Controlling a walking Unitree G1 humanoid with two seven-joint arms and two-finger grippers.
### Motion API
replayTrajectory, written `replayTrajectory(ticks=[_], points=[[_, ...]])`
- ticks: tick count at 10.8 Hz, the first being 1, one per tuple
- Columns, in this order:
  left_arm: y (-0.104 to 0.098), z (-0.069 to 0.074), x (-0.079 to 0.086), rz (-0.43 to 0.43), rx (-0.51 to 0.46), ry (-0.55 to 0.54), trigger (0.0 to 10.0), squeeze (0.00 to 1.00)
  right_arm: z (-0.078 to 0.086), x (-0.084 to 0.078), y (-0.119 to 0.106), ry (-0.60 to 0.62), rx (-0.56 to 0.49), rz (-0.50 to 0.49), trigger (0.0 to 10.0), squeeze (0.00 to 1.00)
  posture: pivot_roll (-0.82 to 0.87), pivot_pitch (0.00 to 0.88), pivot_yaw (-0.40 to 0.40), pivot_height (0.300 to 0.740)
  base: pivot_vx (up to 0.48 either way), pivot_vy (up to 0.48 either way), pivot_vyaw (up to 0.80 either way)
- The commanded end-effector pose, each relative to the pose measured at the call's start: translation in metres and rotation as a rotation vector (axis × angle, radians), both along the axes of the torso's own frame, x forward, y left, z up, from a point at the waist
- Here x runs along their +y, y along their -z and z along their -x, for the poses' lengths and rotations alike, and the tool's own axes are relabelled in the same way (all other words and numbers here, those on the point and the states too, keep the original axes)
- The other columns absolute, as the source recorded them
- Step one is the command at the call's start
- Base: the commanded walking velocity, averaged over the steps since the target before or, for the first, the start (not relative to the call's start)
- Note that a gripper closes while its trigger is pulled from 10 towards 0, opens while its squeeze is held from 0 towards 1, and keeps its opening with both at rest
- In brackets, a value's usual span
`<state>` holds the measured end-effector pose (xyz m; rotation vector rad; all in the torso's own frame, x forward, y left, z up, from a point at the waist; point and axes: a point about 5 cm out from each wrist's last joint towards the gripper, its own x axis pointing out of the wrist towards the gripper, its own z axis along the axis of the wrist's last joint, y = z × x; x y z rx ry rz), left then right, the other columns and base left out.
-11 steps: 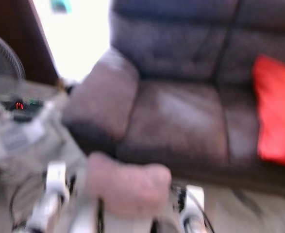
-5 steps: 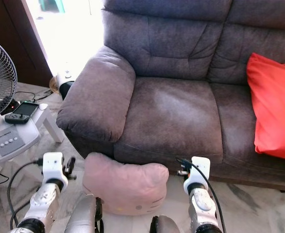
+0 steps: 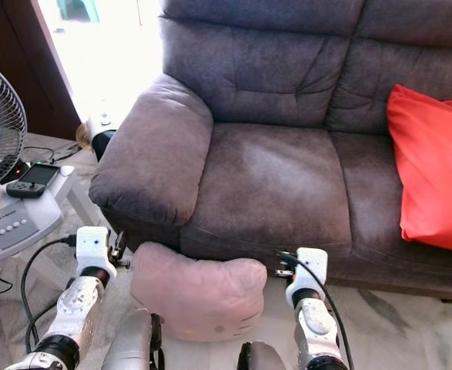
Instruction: Move the pillow to the sofa from floor
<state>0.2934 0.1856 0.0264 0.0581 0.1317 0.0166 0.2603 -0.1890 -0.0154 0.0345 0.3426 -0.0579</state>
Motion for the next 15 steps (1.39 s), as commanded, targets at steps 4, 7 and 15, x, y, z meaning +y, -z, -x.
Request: replayTrajectory(ticks=[4,7,15], points=[[0.0020,0.0007,0.0022,-0.022,0.018,0.003,10.0,0.00,-0.0035,0.0027,-0.0019,-0.003,0.000,0.002,10.0,0.00,0.06,0.109,-0.061,0.583,0.000,0.000,0.00],[-0.0002,-0.0016,0.0008,-0.021,0.013,0.009,10.0,0.00,-0.0039,0.0021,-0.0030,-0.003,-0.011,0.000,10.0,0.00,0.06,0.110,-0.060,0.561,0.000,0.000,0.00],[-0.0025,-0.0058,0.0006,-0.029,0.020,0.019,10.0,0.00,-0.0022,0.0031,0.0005,-0.013,0.019,-0.006,10.0,0.00,0.07,0.086,-0.054,0.561,0.000,0.000,0.00]])
